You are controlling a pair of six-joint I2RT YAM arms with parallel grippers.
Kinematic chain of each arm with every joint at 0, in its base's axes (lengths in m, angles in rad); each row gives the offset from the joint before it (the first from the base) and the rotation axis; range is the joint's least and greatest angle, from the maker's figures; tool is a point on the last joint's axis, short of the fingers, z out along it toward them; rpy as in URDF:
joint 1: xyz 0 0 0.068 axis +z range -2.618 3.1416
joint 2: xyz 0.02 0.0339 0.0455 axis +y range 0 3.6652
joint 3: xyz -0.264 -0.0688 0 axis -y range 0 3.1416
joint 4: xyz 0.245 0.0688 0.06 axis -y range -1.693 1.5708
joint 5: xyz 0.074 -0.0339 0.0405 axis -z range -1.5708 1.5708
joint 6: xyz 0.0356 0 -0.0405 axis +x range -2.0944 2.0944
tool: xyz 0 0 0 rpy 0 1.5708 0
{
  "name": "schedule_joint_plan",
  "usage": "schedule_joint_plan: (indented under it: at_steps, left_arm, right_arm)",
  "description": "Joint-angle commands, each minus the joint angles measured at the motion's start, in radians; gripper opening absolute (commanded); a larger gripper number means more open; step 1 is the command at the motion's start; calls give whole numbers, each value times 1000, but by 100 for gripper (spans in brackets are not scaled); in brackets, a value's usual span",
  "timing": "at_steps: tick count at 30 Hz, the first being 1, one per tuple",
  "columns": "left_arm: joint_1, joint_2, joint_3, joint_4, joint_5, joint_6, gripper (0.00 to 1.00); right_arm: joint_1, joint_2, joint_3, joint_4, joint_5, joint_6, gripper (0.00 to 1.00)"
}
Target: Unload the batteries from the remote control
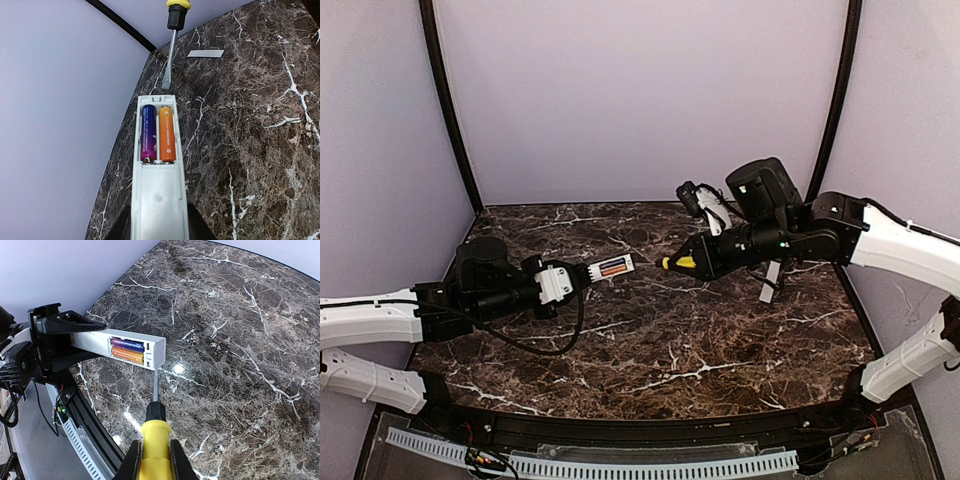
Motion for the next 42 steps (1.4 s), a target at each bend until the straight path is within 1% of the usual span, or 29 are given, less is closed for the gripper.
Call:
schedule_joint_plan:
  at_steps: [1,17,42]
  left_arm:
    - [2,-2,-1,-9,17,1,0]
    - [-9,11,0,-23,6,11,0]
    - [-13,13,3,-29,-1,16,0]
  right_arm:
    - [15,26,41,6,24,21,0]
    - [22,68,94,9,14,17,0]
    - [27,93,90,-2,-5,31,0]
